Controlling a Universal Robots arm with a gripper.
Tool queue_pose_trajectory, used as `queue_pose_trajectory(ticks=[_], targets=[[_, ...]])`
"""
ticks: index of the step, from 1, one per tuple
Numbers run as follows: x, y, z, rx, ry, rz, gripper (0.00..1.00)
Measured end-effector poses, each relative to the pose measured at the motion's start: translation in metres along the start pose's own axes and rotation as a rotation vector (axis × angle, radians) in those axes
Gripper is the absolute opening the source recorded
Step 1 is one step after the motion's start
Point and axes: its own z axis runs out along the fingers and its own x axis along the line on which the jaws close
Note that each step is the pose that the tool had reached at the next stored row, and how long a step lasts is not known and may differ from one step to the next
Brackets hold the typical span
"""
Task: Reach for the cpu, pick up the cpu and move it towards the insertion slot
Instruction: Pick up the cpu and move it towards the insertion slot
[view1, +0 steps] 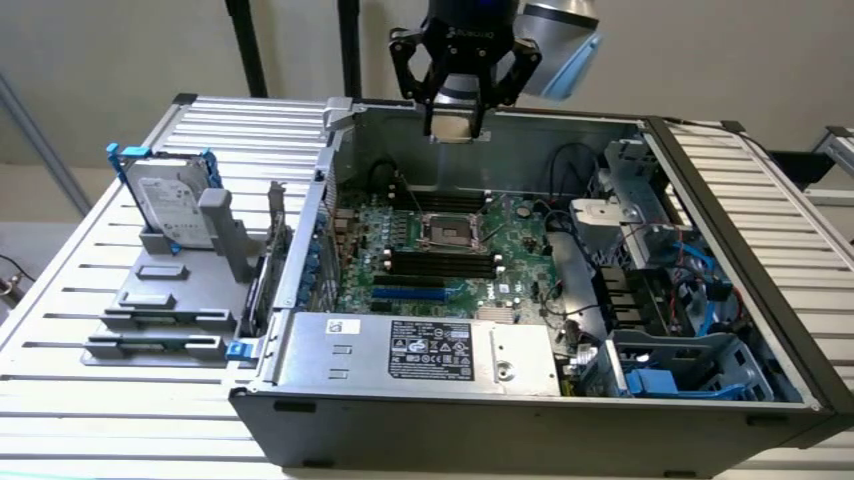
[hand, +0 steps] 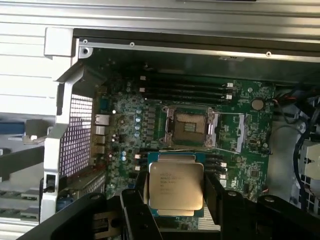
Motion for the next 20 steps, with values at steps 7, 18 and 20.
queue_pose_trajectory(ticks=[7,18,20], targets=[[-0.013,0.0053,0.0031,-0.0006,-0.0010,0.016,0.55],[-0.021,0.0170,0.0042,-0.0022,-0.0036,0.055,0.55],[-0.022,0.0187,0.0043,-0.0026,-0.0042,0.064,0.55]])
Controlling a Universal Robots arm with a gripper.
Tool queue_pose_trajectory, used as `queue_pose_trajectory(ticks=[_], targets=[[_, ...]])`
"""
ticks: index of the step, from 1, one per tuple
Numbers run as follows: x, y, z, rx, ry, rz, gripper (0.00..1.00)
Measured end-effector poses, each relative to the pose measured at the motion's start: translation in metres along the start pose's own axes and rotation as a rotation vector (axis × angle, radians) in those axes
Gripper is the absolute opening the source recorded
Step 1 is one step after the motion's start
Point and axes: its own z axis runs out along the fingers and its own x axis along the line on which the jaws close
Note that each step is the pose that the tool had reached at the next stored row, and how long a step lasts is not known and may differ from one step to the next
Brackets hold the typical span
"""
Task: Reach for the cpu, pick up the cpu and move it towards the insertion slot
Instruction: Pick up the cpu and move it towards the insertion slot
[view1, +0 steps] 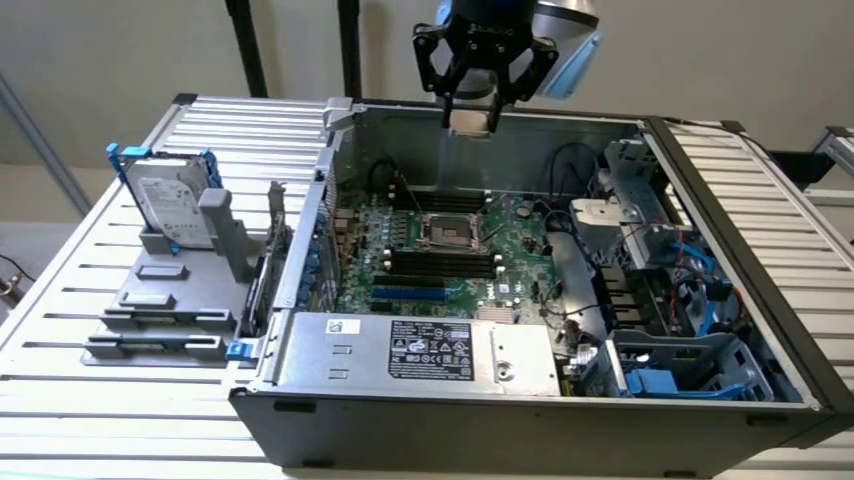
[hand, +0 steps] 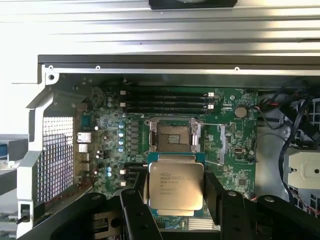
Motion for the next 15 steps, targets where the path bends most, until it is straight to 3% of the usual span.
queue_pose_trajectory(ticks=[8,15], targets=[[-0.0008,0.0096,0.0006,-0.0010,-0.0021,0.025,0.55],[-0.0009,0.0100,0.0006,-0.0014,-0.0022,0.027,0.55]])
